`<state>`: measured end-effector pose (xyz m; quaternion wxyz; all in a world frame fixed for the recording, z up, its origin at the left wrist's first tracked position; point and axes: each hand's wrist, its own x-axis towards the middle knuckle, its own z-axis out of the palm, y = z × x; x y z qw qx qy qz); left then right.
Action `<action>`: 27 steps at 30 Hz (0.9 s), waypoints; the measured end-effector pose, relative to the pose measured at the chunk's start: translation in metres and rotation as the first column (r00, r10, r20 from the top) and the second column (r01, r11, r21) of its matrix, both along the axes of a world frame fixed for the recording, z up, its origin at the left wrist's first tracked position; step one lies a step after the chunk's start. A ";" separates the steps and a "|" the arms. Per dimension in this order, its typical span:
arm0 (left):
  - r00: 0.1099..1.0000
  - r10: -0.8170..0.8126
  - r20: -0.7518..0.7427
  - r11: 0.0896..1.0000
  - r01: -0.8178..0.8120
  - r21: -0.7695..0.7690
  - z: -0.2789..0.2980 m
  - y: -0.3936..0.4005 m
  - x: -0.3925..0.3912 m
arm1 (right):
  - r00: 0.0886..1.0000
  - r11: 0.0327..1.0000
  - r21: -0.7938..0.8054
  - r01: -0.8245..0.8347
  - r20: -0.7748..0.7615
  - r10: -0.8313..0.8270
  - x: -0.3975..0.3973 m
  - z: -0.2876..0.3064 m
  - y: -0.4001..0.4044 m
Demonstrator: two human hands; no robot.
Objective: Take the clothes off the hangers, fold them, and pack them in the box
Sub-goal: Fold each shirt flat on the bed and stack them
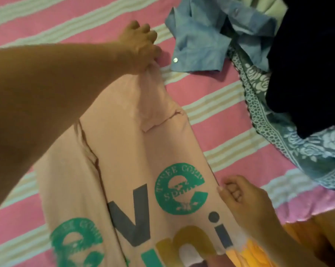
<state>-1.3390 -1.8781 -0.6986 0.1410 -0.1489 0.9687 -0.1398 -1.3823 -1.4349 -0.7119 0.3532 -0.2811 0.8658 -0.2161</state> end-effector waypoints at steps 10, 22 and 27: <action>0.301 0.945 -0.128 0.258 -0.446 0.857 0.054 0.047 0.063 | 0.939 0.941 -0.006 -0.339 0.065 0.339 0.040 0.046 0.042; -0.103 0.952 0.287 -0.298 -0.107 0.949 0.050 0.033 0.199 | 0.682 0.695 -0.018 -0.719 -0.210 0.701 0.195 0.044 0.044; -0.039 0.923 0.383 -0.385 -0.116 0.916 0.021 0.068 0.217 | 0.702 0.699 -0.094 -0.709 -0.186 0.687 0.216 0.017 0.047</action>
